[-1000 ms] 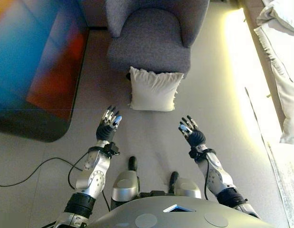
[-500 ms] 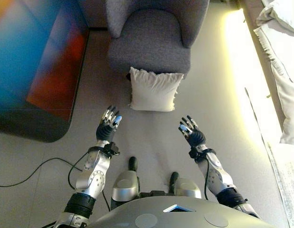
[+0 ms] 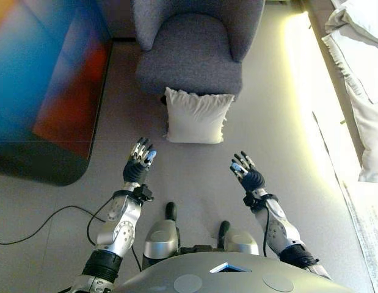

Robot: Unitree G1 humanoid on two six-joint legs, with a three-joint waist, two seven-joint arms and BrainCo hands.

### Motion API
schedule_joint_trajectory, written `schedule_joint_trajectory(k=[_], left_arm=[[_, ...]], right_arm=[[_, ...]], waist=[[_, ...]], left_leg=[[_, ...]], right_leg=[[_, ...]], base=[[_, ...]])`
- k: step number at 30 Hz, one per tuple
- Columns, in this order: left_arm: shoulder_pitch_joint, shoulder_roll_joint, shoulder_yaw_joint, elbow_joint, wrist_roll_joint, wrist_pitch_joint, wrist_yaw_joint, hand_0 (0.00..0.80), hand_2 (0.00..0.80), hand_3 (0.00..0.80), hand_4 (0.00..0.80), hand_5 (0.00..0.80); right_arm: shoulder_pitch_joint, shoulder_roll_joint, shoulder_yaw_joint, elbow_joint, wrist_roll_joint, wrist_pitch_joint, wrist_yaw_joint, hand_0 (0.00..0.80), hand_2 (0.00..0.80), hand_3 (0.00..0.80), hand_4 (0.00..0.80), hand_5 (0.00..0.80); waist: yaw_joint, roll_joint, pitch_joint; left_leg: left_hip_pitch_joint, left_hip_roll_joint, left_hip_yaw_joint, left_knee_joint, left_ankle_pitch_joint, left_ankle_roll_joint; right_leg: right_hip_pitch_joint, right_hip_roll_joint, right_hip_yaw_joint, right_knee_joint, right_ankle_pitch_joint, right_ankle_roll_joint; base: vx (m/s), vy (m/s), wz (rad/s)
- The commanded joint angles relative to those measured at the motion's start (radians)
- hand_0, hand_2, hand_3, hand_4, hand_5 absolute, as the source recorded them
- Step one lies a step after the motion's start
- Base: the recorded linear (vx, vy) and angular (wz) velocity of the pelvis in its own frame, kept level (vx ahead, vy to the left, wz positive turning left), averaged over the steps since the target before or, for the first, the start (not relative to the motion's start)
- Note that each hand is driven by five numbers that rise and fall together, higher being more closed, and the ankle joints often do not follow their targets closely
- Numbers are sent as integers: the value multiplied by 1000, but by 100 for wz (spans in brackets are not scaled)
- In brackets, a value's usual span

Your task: Pick up the cushion and take it to the sofa

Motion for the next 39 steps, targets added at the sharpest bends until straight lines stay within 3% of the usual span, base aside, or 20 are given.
schedule_joint_trajectory(k=[1, 2, 4, 6, 8, 11, 14, 17, 22, 25, 28, 30, 32, 34, 35, 36, 39], left_arm=[[-7, 25, 27, -63, 11, -53, -25, 0, 0, 0, 0, 0], [-6, 31, 31, -66, 14, -48, -24, 0, 0, 0, 0, 0], [0, 37, 44, -69, 28, -36, -15, 0, 0, 0, 0, 0], [10, 41, 60, -65, 22, -31, -25, 0, 0, 0, 0, 0], [24, 41, 83, -58, 3, -31, -51, 0, 0, 0, 0, 0], [27, 52, 90, -53, -15, -44, -63, 0, 0, 0, 0, 0], [9, 63, 66, -47, -10, -69, -48, 0, 0, 0, 0, 0], [-5, 64, 30, -32, -3, -76, -43, 0, 0, 0, 0, 0], [17, 43, 5, -12, 18, -69, -46, 0, 0, 0, 0, 0], [45, 28, 10, -16, 23, -61, -44, 0, 0, 0, 0, 0], [68, 13, 4, -21, 15, -59, -30, 0, 0, 0, 0, 0], [83, 4, 1, -34, 14, -51, -16, 0, 0, 0, 0, 0], [89, 8, -5, -62, 10, -46, 2, 0, 0, 0, 0, 0], [86, 8, -5, -73, -3, -60, 1, 0, 0, 0, 0, 0], [80, 9, -3, -76, -9, -62, 3, 0, 0, 0, 0, 0], [69, 7, -8, -76, -16, -59, 6, 0, 0, 0, 0, 0], [39, 4, -11, -64, -18, -54, 12, 0, 0, 0, 0, 0]], right_arm=[[-19, 17, 11, -71, -17, -43, 19, 0, 0, 0, 0, 0], [-18, 21, 14, -70, -21, -47, 19, 0, 0, 0, 0, 0], [-7, 30, 27, -80, -30, -51, 12, 0, 0, 0, 0, 0], [6, 28, 33, -91, -34, -52, 9, 0, 0, 0, 0, 0], [19, 23, 30, -92, -36, -47, 21, 0, 0, 0, 0, 0], [16, 12, 17, -83, -32, -33, 32, 0, 0, 0, 0, 0], [-9, -3, 9, -67, -12, -36, 36, 0, 0, 0, 0, 0], [-26, -12, 4, -58, 17, -34, 30, 0, 0, 0, 0, 0], [-2, -11, -8, -53, 39, -8, 12, 0, 0, 0, 0, 0], [34, -15, -25, -47, 61, 8, 43, 0, 0, 0, 0, 0], [59, -24, -34, -47, 48, 14, 50, 0, 0, 0, 0, 0], [71, -35, -35, -69, 16, 21, 29, 0, 0, 0, 0, 0], [83, -51, -34, -98, 17, 25, 33, 0, 0, 0, 0, 0], [90, -66, -37, -101, -3, 25, 47, 0, 0, 0, 0, 0], [88, -70, -37, -93, -12, 21, 54, 0, 0, 0, 0, 0], [80, -79, -37, -80, -9, 12, 61, 0, 0, 0, 0, 0], [54, -86, -28, -50, 11, -9, 73, 0, 0, 0, 0, 0]], waist=[[-6, -2, -13], [1, -3, -14], [10, 0, -14], [7, 18, -7], [0, 29, 2], [-18, 13, 8], [-49, -39, 25], [-76, -64, 30], [-88, -82, 20], [-98, -86, 8], [-118, -75, -24], [-135, -58, -60], [-152, -37, -100], [-157, -23, -128], [-156, -31, -136], [-148, -42, -134], [-127, -70, -108]], left_leg=[[-47, -61, 27, 189, -198, 94], [-63, -67, 26, 206, -207, 106], [-79, -81, 29, 226, -226, 137], [-78, -78, 24, 239, -231, 141], [-63, -76, 30, 250, -247, 138], [-41, -92, 10, 261, -274, 131], [-31, -138, -18, 296, -332, 132], [1, -167, -42, 305, -367, 133], [110, -187, -78, 290, -429, 140], [149, -192, -81, 299, -453, 151], [216, -174, -65, 293, -465, 135], [268, -130, -41, 308, -417, 101], [280, -77, -26, 351, -288, 39], [245, -54, -34, 489, -158, -8], [206, -55, -38, 569, -116, -17], [107, -38, -25, 734, -95, -19], [-86, 22, 25, 861, -124, 8]], right_leg=[[-125, -53, 53, 148, 50, 32], [-132, -75, 59, 206, 66, 28], [-208, -139, 90, 423, 181, 21], [-295, -144, 120, 585, 230, 14], [-352, -152, 129, 629, 253, 11], [-381, -117, 114, 485, 252, 16], [-433, -65, 97, 233, 272, 51], [-472, -13, 60, 46, 288, 75], [-491, 15, -37, -37, 344, 88], [-471, 19, -44, 0, 318, 78], [-447, 24, -51, 31, 289, 62], [-433, 36, -53, 91, 246, 36], [-411, 60, -56, 120, 194, -6], [-375, 87, -51, 119, 150, -48], [-353, 88, -40, 108, 139, -64], [-308, 90, -19, 98, 113, -91], [-237, 87, 16, 98, 64, -117]], base=[[17, 114, -4], [15, 144, -2], [4, 221, 2], [12, 219, -1], [111, 175, 19], [199, 11, 15], [257, -113, 5], [331, -87, 32], [445, -57, 40], [522, -48, 44], [552, -54, -6], [524, -102, 2], [453, -147, -7], [383, -168, 2], [369, -191, -3], [340, -189, -13], [247, -131, -14]])
